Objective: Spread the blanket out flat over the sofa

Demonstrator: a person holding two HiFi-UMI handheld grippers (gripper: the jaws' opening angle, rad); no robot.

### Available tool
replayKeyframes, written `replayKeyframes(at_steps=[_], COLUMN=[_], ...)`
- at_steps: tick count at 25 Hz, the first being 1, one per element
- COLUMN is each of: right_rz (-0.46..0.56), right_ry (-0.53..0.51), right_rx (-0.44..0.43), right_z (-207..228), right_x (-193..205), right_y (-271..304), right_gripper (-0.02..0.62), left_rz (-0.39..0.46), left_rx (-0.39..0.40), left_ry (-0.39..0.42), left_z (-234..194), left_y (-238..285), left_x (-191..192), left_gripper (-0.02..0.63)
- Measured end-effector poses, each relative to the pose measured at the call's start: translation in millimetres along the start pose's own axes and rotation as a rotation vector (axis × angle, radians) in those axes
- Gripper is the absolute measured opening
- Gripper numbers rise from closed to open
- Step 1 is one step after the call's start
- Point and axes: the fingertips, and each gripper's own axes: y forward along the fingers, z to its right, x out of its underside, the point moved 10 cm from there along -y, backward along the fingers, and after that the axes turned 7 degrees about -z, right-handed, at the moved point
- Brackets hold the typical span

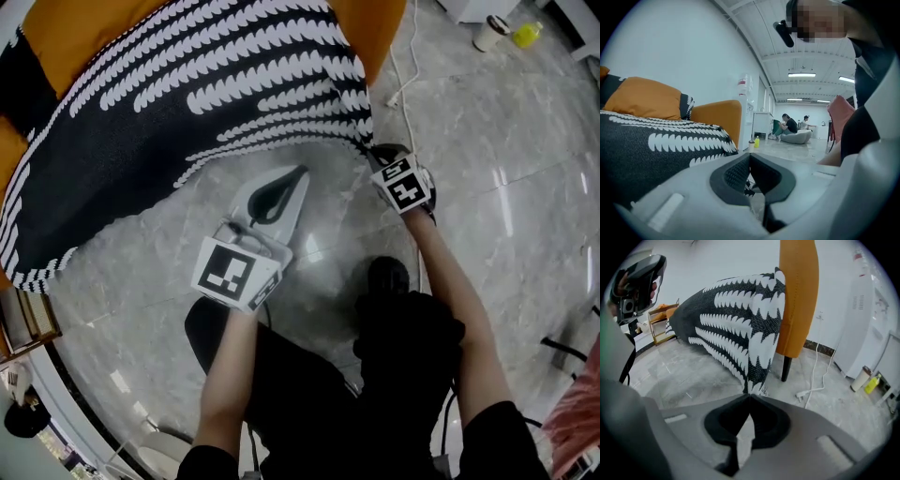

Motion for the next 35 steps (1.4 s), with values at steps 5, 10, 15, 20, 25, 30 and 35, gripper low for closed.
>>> replayKeyframes(at_steps=[5,10,15,20,25,30,35], right_rz=[0.029,0.071,0.123,0.134,0.164,0.191,0.187], right_ry=[0.022,0.046,0.03,-0.067,-0.065,-0.088,-0.118], right_rx=[0.009,0.05,0.14,0.221,0.235,0.229,0.2], right_z=[4.8,0.8,6.5,-1.6,-4.0,-6.0,-4.6], right_x=[3.9,1.8,1.8,-6.1,-6.7,-10.6,-12.7], right_y=[7.9,4.1,-2.0,-9.2,-18.5,-23.4,-34.7], right_gripper=[0.008,0.009,0.014,0.025,0.072,0.091,0.091], left_rz=[-0.002,0.005,0.002,0.003,0.014,0.012,0.018], left_rx=[-0.012,-0.01,-0.011,-0.009,-0.015,-0.024,-0.047], left_ry=[-0.001,0.01,0.036,0.039,0.042,0.041,0.012], left_z=[-1.3,-4.6,-2.9,-2.0,0.7,-1.5,-1.6], left_y=[0.7,-11.1,-6.8,-16.1,-22.9,-22.5,-16.0], left_x=[5.1,8.4,7.9,9.6,6.6,11.2,5.4], left_gripper=[0.011,0.011,0.011,0.011,0.011,0.011,0.011])
